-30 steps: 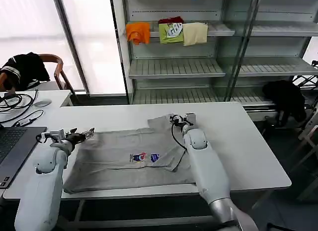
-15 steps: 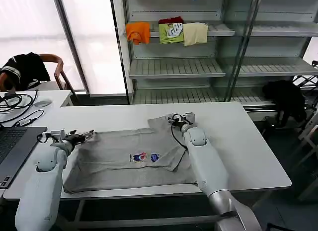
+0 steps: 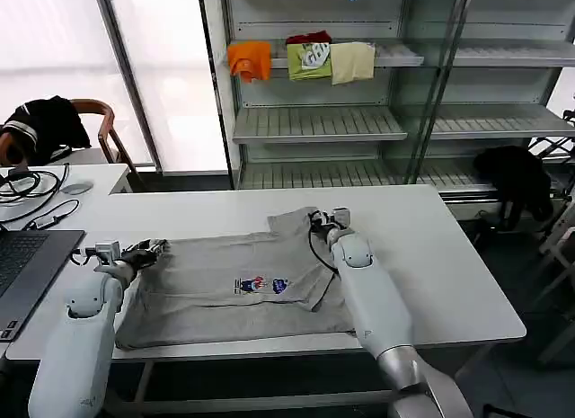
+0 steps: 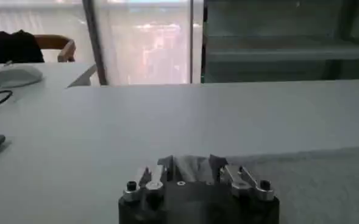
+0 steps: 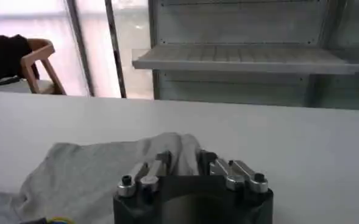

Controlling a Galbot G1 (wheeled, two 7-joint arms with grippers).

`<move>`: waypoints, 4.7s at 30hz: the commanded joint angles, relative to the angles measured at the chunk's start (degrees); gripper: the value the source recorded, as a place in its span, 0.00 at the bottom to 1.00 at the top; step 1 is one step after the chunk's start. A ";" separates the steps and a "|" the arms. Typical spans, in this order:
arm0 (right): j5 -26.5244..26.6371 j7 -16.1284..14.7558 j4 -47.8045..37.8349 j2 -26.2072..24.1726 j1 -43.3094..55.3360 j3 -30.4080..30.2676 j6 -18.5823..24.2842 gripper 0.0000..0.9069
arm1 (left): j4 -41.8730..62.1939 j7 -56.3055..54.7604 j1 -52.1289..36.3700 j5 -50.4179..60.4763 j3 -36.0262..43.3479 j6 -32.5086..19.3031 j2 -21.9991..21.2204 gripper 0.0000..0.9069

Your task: Fold and organize the clothes.

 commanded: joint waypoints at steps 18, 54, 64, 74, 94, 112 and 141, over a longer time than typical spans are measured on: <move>3.04 4.51 22.72 2.80 -10.91 -0.44 4.61 0.00 | -9.10 -4.93 3.39 -12.47 -2.52 -4.56 -0.21 0.01; 7.70 0.81 66.60 -8.97 -52.31 4.20 -5.16 0.00 | -29.07 4.12 33.90 -26.71 -15.98 -3.79 1.65 0.00; 3.84 2.44 64.40 -8.19 -54.20 3.79 -4.29 1.00 | -29.55 3.78 35.80 -18.46 -15.36 -3.73 0.32 1.00; -3.40 9.41 65.91 -7.89 -53.09 7.47 -2.09 1.00 | -33.40 -4.14 38.77 -9.31 -15.53 -6.95 -2.51 1.00; 10.44 9.82 71.60 -8.30 -40.06 10.80 -8.38 1.00 | -35.43 -6.86 40.44 -7.79 -11.67 -6.11 -5.32 0.01; 10.43 9.97 70.29 -8.85 -38.73 10.64 -9.16 1.00 | -35.18 -3.98 37.68 -5.85 -16.35 -9.51 -3.97 0.00; 9.08 9.39 63.15 -7.77 -37.84 8.92 -8.36 1.00 | -50.20 0.77 31.04 -6.34 -15.27 0.14 4.05 0.01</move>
